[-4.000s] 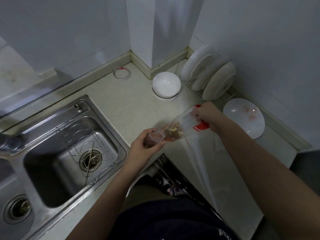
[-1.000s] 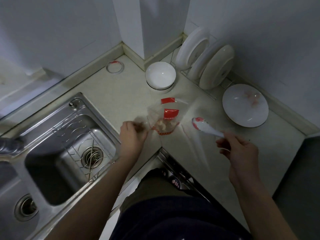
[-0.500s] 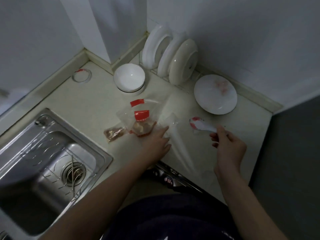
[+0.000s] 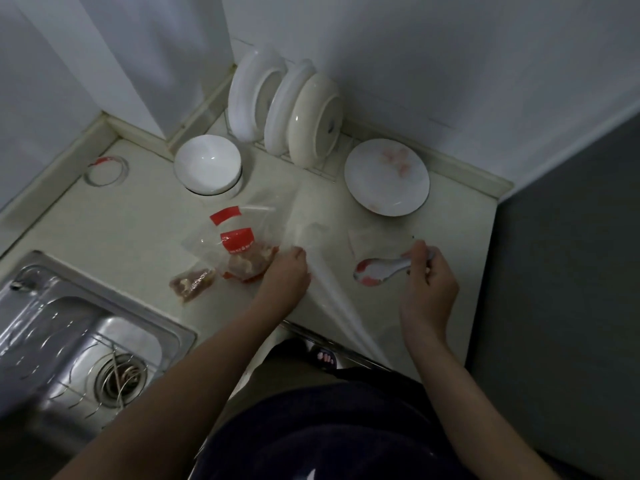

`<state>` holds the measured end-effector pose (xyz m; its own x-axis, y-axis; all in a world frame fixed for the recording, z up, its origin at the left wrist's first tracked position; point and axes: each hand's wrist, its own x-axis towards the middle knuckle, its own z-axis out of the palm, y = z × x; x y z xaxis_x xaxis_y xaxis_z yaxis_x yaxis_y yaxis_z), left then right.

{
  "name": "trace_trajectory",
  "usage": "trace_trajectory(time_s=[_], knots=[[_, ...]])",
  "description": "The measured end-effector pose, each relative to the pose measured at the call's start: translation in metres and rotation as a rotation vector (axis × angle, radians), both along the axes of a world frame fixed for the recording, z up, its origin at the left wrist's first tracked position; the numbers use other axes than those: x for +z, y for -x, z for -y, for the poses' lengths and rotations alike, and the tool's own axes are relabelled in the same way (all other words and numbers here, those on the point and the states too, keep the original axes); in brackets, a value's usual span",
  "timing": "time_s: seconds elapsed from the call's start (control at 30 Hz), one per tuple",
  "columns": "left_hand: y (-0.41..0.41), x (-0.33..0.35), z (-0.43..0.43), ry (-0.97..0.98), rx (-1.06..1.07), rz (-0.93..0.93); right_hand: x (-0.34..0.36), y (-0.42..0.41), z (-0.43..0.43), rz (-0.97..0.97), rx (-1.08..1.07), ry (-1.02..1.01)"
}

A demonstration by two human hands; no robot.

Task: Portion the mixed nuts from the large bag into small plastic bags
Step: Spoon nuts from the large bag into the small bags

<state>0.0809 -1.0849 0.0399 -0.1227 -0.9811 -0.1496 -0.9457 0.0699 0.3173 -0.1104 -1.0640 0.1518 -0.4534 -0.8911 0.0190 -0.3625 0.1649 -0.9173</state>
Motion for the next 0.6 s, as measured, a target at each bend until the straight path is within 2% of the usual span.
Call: trace_trajectory(time_s=[0.13, 0.23, 0.3, 0.43, 0.53, 0.6], knots=[[0.003, 0.035, -0.003, 0.167, 0.267, -0.424, 0.006, -0.01, 0.0, 0.061, 0.114, -0.014], [0.007, 0.068, -0.01, 0.118, 0.535, -0.843, 0.011, -0.019, 0.0, 0.112, 0.242, -0.007], [0.008, 0.085, -0.017, 0.09, 0.625, -1.025, 0.014, -0.026, -0.001, 0.122, 0.312, 0.008], [0.008, 0.11, -0.031, 0.069, 0.721, -1.208, 0.018, -0.031, -0.005, -0.034, 0.523, 0.003], [0.008, 0.12, -0.04, 0.011, 0.748, -1.242, 0.021, -0.036, -0.007, -0.253, 0.754, 0.0], [0.008, 0.125, -0.044, -0.013, 0.763, -1.273, 0.022, -0.041, -0.011, -0.378, 0.834, 0.078]])
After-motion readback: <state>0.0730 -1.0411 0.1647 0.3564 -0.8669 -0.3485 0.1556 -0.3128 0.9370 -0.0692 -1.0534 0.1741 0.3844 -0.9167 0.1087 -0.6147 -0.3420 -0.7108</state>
